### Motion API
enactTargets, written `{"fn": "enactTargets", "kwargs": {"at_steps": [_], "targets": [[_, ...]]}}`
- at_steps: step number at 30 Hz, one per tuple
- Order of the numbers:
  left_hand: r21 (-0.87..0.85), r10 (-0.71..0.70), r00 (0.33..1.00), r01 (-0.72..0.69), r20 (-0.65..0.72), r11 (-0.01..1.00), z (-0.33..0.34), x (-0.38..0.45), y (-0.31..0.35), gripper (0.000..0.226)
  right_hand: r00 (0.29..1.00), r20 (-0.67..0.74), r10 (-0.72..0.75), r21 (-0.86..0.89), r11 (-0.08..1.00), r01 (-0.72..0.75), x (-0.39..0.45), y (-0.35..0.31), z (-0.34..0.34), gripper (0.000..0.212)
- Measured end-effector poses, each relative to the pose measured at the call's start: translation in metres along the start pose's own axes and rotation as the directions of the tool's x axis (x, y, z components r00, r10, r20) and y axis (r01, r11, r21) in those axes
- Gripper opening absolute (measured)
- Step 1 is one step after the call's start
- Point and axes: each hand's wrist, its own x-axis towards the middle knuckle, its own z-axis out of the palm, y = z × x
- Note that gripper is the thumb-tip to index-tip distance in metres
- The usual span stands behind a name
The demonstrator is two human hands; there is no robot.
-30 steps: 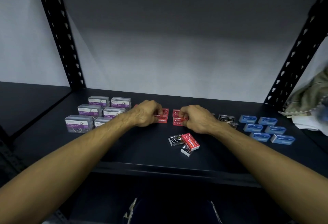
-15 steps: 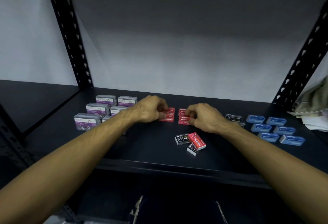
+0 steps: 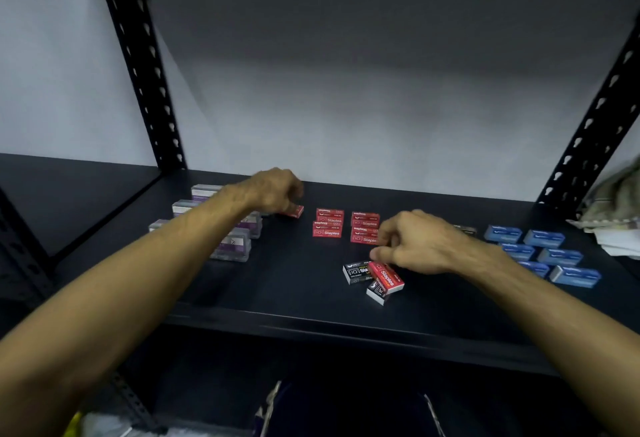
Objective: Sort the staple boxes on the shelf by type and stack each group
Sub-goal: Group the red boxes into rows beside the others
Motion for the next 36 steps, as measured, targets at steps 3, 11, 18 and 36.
{"fn": "enactTargets", "kwargs": {"at_steps": [3,11,18,36], "targets": [[0.247,0.025,1.0,-0.027,0.012,0.969,0.009,0.007,0.004,0.039,1.0,0.018,-0.006,-0.086,0.996,0.008,-0.002,-0.003,0.008,0.04],[0.402,-0.032,0.999,0.013,0.04,0.915,0.013,0.014,0.011,0.044,0.998,0.061,-0.008,-0.06,0.998,0.012,-0.002,-0.005,0.016,0.035],[0.366,-0.006,0.999,-0.008,0.035,0.93,0.014,0.016,0.008,0.039,0.999,0.018,-0.05,-0.043,0.998,0.051,-0.001,-0.004,0.015,0.036],[-0.054,0.201,0.971,-0.209,-0.13,0.976,-0.015,-0.036,0.046,0.029,0.984,-0.161,-0.083,-0.008,0.997,0.083,-0.002,-0.001,0.019,0.034]]}}
